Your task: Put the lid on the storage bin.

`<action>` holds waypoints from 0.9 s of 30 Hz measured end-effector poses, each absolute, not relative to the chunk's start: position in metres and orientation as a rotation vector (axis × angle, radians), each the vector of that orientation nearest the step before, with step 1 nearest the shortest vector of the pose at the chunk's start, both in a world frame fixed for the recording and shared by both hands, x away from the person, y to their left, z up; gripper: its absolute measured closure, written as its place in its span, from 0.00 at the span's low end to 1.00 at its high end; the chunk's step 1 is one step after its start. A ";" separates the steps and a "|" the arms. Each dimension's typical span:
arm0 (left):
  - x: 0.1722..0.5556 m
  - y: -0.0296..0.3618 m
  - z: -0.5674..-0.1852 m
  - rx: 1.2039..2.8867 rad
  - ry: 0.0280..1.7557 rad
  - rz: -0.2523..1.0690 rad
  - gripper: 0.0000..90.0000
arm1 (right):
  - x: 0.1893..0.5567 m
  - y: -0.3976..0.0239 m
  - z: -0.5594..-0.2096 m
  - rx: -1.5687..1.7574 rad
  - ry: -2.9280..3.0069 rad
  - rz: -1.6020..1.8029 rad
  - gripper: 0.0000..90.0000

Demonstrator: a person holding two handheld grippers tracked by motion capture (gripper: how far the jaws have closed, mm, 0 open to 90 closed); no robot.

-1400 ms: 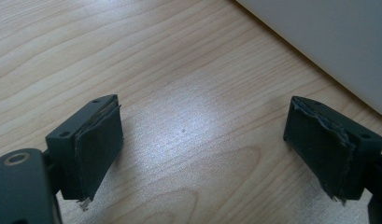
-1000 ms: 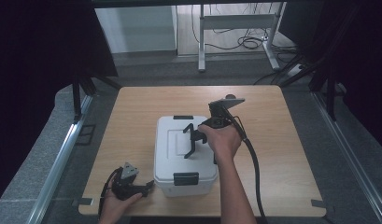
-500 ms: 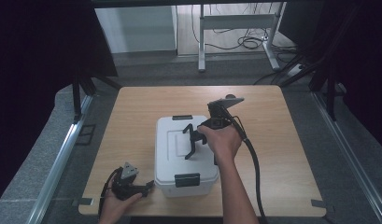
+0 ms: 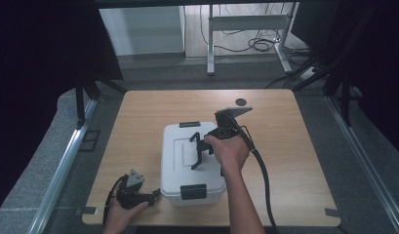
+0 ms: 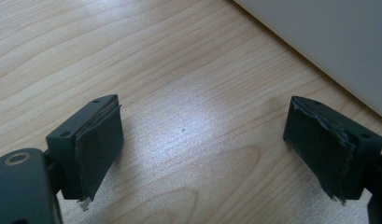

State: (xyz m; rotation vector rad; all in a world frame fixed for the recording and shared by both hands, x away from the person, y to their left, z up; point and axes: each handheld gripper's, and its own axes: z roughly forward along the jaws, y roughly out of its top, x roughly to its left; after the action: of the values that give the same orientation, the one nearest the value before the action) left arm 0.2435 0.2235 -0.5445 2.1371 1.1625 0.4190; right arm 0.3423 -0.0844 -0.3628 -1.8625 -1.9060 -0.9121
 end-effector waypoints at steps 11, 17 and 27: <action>0.243 0.224 -0.545 2.136 1.161 0.418 0.13 | 0.346 -0.091 -0.369 -1.813 -1.873 -0.947 0.93; 0.243 0.224 -0.545 2.136 1.161 0.418 0.13 | 0.345 -0.092 -0.369 -1.764 -1.950 -0.966 0.82; 0.243 0.224 -0.545 2.136 1.161 0.418 0.13 | 0.339 -0.120 -0.357 -1.627 -2.060 -1.127 0.66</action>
State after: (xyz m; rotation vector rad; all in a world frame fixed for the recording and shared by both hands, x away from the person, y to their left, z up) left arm 0.2432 0.2237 -0.5446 2.1361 1.1612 0.4184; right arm 0.3393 -0.1202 -0.3575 -1.6270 -2.0604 -1.1274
